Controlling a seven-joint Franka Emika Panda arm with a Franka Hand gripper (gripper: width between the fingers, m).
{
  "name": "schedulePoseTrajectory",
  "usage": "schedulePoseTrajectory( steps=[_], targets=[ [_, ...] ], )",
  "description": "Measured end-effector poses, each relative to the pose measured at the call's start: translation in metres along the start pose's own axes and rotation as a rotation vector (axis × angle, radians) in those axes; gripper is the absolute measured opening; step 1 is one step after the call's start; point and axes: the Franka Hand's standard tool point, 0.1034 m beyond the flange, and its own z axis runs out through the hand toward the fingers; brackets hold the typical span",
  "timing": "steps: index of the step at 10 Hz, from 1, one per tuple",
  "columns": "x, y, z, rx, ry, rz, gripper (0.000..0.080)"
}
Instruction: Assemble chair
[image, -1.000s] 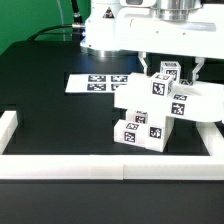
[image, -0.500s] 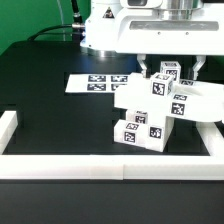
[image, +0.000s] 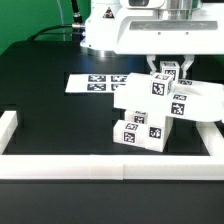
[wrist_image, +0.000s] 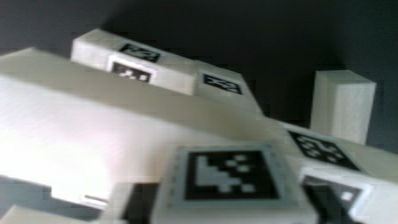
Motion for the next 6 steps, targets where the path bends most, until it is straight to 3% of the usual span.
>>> schedulePoseTrajectory(
  steps=[2,6],
  targets=[
    [0.0000,0.0000,0.0000,0.001,0.000,0.044,0.0268],
    [0.0017,-0.0006,-0.0006,0.012,0.008,0.421,0.0268]
  ],
)
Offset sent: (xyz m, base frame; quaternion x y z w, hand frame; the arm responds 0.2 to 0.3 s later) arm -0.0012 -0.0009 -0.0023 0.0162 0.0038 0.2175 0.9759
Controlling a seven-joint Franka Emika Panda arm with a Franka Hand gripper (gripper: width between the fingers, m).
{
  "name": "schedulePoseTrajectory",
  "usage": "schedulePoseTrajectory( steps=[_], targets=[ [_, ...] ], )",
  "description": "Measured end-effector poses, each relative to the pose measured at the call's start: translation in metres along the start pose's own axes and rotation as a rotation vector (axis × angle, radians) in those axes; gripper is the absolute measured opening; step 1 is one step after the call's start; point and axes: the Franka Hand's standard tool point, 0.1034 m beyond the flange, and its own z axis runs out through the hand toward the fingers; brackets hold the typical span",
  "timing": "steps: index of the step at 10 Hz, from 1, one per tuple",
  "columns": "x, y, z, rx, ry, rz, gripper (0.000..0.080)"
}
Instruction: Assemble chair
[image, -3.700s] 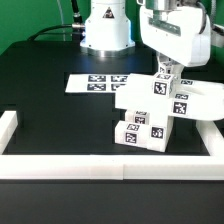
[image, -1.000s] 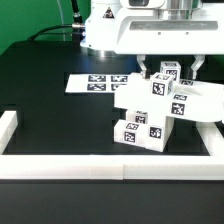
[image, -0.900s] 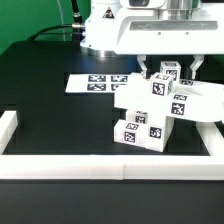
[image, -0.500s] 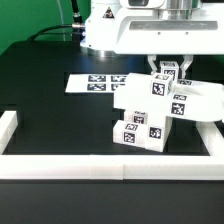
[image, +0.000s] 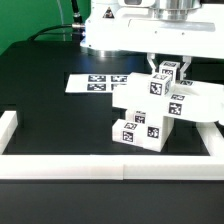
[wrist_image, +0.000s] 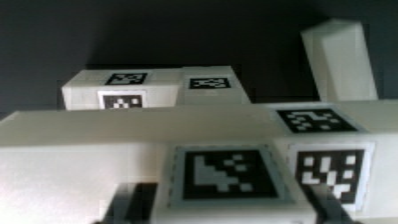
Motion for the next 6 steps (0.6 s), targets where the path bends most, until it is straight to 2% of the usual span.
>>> schedulePoseTrajectory(
  steps=[6],
  targets=[
    [0.0032,-0.0011,-0.0011,0.012,0.016,0.399,0.0269]
  ],
)
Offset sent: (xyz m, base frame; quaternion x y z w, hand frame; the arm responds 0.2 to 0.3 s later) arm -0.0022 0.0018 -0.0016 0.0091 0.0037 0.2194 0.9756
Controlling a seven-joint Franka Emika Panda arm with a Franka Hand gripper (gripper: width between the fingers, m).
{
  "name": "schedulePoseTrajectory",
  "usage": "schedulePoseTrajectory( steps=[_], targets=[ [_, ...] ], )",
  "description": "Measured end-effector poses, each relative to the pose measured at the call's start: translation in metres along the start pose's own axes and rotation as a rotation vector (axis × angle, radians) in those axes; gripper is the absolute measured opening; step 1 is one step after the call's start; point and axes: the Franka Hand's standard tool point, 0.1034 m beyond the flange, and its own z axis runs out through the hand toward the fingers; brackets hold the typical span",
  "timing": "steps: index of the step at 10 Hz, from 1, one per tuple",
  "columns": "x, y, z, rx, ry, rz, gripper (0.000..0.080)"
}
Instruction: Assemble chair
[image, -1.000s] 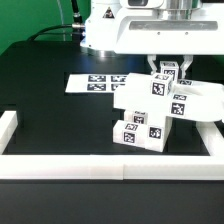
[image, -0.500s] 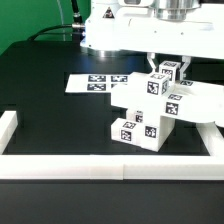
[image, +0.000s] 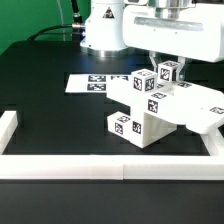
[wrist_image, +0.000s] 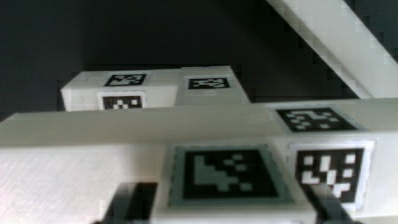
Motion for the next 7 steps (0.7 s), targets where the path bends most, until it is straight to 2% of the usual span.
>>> schedulePoseTrajectory(
  steps=[1,2,3,4,5,6,7],
  targets=[
    [0.0001,-0.0002,-0.0001,0.000,0.000,0.064,0.0269],
    [0.0000,-0.0001,0.0001,0.000,0.000,0.068,0.0320],
    [0.0000,0.0000,0.0003,-0.001,0.000,0.066,0.0466],
    [-0.0001,0.0001,0.0005,-0.001,0.000,0.066,0.0466],
    [-0.0001,0.0002,0.0006,-0.001,0.000,0.066,0.0584],
    [-0.0001,0.0003,0.0008,-0.002,0.000,0.066,0.0636],
    [-0.0001,0.0004,0.0009,-0.002,0.000,0.066,0.0645]
  ],
)
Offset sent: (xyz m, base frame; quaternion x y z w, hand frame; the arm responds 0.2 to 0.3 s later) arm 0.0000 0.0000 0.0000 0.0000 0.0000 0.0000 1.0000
